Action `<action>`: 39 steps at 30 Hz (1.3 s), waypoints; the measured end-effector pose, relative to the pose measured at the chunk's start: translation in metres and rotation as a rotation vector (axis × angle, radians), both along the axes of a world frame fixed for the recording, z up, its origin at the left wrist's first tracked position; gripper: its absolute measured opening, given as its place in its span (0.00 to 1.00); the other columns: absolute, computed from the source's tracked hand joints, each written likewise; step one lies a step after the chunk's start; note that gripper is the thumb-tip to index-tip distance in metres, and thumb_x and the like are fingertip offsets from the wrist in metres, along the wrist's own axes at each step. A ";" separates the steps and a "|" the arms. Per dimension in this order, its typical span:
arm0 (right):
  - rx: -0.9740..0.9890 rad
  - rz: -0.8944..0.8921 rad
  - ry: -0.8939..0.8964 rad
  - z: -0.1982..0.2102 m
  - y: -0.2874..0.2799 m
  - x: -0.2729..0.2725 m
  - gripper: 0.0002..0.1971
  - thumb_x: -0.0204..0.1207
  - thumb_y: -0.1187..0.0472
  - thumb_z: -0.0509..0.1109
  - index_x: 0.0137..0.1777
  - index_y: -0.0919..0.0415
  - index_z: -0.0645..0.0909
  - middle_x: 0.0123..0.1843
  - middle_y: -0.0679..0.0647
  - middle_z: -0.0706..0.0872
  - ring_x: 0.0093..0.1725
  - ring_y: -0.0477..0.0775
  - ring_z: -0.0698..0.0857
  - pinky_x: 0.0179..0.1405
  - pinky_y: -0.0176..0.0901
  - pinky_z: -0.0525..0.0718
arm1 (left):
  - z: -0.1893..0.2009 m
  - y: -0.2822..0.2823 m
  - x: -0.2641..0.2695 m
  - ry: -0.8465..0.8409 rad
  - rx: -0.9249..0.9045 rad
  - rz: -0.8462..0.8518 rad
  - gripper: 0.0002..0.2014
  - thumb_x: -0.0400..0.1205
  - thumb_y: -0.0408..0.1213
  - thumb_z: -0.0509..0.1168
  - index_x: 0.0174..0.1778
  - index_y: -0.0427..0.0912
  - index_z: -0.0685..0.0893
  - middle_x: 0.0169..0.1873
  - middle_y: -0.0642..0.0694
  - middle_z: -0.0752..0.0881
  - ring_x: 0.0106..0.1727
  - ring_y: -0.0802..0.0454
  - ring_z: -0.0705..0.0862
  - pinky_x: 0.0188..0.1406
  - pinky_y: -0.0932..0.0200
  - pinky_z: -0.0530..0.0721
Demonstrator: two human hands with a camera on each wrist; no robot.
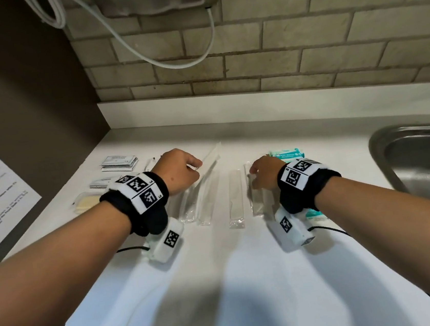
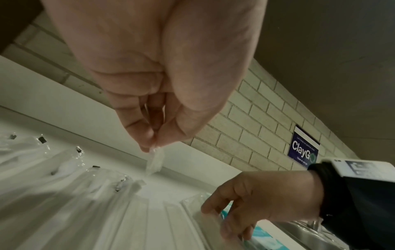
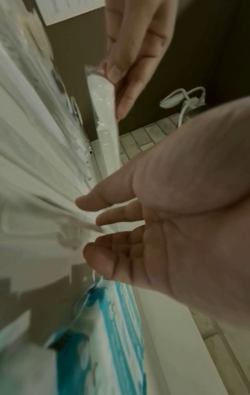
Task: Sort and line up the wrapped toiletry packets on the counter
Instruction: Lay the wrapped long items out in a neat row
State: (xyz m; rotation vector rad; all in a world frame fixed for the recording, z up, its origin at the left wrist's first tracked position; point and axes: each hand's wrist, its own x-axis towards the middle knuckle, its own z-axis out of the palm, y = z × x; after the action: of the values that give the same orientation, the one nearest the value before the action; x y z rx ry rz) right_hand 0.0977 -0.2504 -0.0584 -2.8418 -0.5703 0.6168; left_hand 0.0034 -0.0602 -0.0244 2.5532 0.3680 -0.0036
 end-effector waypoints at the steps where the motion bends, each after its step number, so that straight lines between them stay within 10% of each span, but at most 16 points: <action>1: -0.066 0.041 -0.016 -0.001 0.001 -0.002 0.21 0.80 0.58 0.68 0.70 0.66 0.79 0.69 0.60 0.82 0.68 0.61 0.81 0.68 0.49 0.80 | 0.001 -0.001 -0.001 -0.006 -0.002 0.002 0.18 0.79 0.31 0.65 0.64 0.44 0.87 0.60 0.47 0.87 0.59 0.51 0.84 0.64 0.62 0.77; 8: -0.188 0.116 -0.141 -0.009 0.026 -0.010 0.26 0.68 0.44 0.71 0.62 0.59 0.81 0.63 0.58 0.81 0.63 0.64 0.82 0.61 0.57 0.83 | 0.010 0.005 -0.014 -0.058 -0.023 0.040 0.17 0.79 0.31 0.65 0.62 0.46 0.88 0.49 0.50 0.87 0.48 0.55 0.83 0.53 0.67 0.75; 16: -0.171 0.355 -0.070 -0.025 0.080 -0.035 0.12 0.82 0.60 0.63 0.60 0.62 0.83 0.62 0.57 0.85 0.61 0.60 0.85 0.60 0.46 0.82 | 0.008 0.017 -0.019 -0.042 -0.052 0.008 0.17 0.78 0.31 0.66 0.61 0.46 0.88 0.43 0.54 0.85 0.47 0.57 0.83 0.52 0.67 0.73; 21: -0.156 0.197 -0.091 -0.021 0.081 -0.030 0.07 0.79 0.58 0.65 0.47 0.59 0.82 0.47 0.57 0.87 0.50 0.61 0.88 0.40 0.44 0.80 | 0.007 0.025 -0.012 -0.023 -0.044 -0.084 0.18 0.78 0.31 0.65 0.63 0.45 0.87 0.58 0.49 0.87 0.51 0.57 0.82 0.59 0.65 0.76; 30: -0.133 0.041 -0.061 -0.023 0.092 -0.036 0.20 0.68 0.45 0.77 0.47 0.62 0.82 0.32 0.52 0.77 0.44 0.59 0.85 0.44 0.46 0.86 | -0.004 0.010 0.004 0.060 0.056 -0.280 0.18 0.80 0.30 0.64 0.67 0.38 0.84 0.67 0.45 0.84 0.67 0.50 0.82 0.66 0.62 0.75; 33: -0.096 -0.063 -0.037 -0.023 0.092 -0.039 0.22 0.67 0.41 0.77 0.36 0.59 0.76 0.32 0.52 0.78 0.43 0.58 0.87 0.47 0.48 0.87 | -0.008 0.009 0.006 0.044 0.038 -0.281 0.17 0.80 0.29 0.65 0.66 0.38 0.85 0.66 0.44 0.85 0.66 0.50 0.83 0.63 0.62 0.76; 39: -0.091 -0.094 -0.051 -0.022 0.097 -0.049 0.22 0.67 0.46 0.78 0.52 0.61 0.81 0.43 0.54 0.84 0.46 0.58 0.86 0.42 0.46 0.85 | -0.009 0.019 0.012 0.008 0.032 -0.280 0.17 0.79 0.29 0.65 0.64 0.37 0.86 0.65 0.43 0.85 0.65 0.49 0.83 0.61 0.63 0.76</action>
State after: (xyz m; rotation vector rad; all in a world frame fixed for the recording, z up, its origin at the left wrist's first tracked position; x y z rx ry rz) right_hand 0.0490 -0.1533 -0.0808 -2.9575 -0.4238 0.5694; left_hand 0.0158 -0.0407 -0.0331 2.6155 0.0110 -0.1131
